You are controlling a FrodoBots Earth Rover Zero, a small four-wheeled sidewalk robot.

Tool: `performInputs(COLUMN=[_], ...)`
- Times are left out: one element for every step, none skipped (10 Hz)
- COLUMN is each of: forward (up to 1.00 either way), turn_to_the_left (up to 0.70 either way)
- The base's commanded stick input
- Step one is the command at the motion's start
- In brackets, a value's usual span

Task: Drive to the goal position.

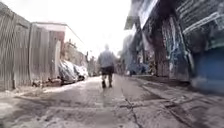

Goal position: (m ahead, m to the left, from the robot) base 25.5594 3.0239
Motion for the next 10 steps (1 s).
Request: performInputs(forward=[1.0, 1.0, 1.0, 0.93, 0.06, 0.97, 1.0, 1.0, 1.0, 1.0], turn_to_the_left=[0.0, 0.0, 0.0, 0.0, 0.0, 0.0, 0.0, 0.0, 0.0, 0.0])
